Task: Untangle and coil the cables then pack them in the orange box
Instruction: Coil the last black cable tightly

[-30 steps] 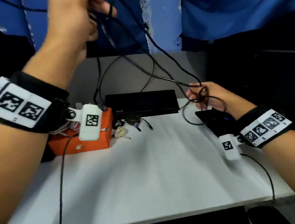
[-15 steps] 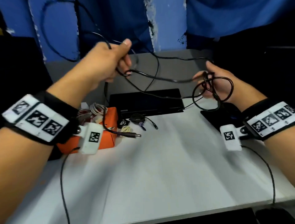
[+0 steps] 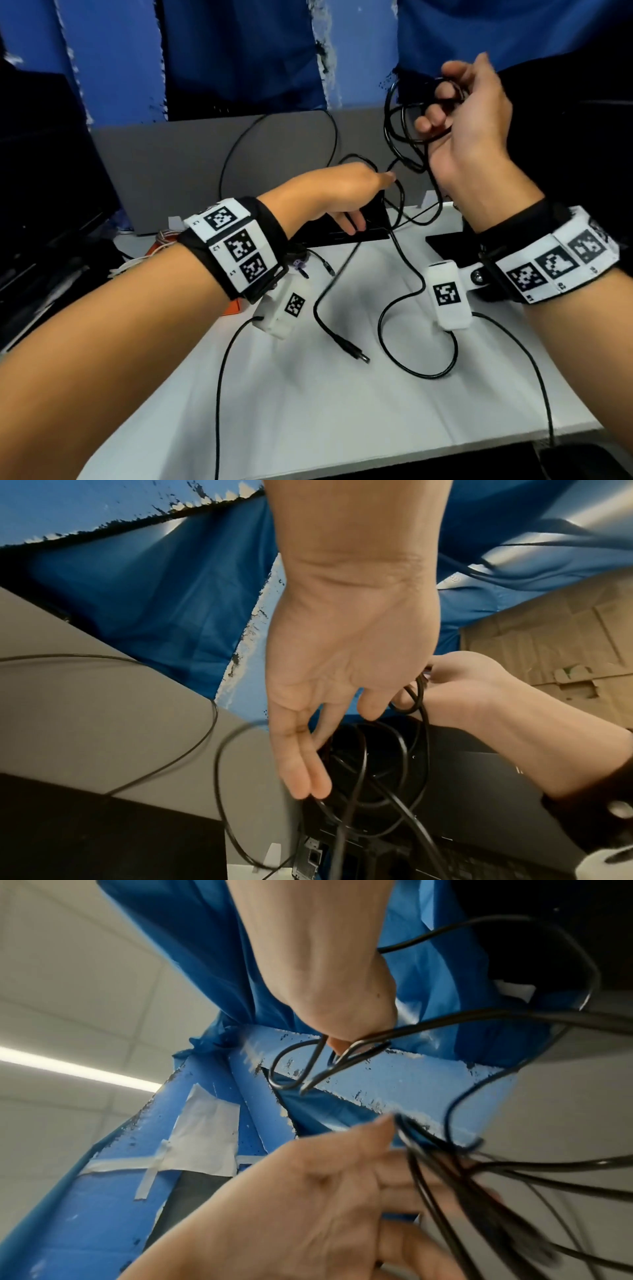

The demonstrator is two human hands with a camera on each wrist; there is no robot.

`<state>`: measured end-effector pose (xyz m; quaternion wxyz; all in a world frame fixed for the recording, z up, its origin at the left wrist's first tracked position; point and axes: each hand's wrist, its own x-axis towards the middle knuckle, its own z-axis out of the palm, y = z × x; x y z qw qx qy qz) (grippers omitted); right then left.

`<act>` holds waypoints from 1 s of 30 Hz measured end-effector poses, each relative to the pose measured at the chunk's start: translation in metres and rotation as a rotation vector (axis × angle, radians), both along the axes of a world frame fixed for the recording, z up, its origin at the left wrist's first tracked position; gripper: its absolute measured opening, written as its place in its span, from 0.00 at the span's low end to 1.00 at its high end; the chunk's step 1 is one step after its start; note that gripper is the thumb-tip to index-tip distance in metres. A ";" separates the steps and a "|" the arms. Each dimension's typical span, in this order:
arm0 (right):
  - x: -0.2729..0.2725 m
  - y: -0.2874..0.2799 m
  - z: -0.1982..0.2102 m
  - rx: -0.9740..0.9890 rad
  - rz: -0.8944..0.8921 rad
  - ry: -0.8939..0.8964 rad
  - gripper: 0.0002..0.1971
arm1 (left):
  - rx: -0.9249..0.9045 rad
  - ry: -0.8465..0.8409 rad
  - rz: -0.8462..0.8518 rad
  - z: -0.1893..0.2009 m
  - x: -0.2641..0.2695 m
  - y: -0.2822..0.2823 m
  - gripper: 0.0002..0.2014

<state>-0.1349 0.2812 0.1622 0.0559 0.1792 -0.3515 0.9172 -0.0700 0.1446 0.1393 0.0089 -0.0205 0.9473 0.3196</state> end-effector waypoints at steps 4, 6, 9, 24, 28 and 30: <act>0.002 0.004 0.007 0.075 0.002 0.149 0.26 | 0.178 0.090 0.001 0.001 0.002 -0.006 0.21; 0.005 -0.001 0.009 0.133 0.032 0.217 0.26 | 0.440 0.106 -0.112 0.004 0.007 -0.005 0.17; 0.007 -0.008 0.015 0.217 0.051 0.303 0.24 | 0.673 0.124 -0.268 0.007 0.017 -0.002 0.13; -0.048 0.010 0.050 0.267 0.067 0.319 0.14 | -0.590 -0.071 -0.406 -0.058 -0.007 -0.012 0.18; -0.076 0.040 0.023 0.675 0.018 -0.022 0.17 | -0.270 0.185 -0.324 -0.032 -0.007 -0.038 0.12; -0.093 0.060 0.002 0.940 0.165 -0.137 0.18 | -0.073 0.248 -0.295 -0.019 -0.006 -0.044 0.06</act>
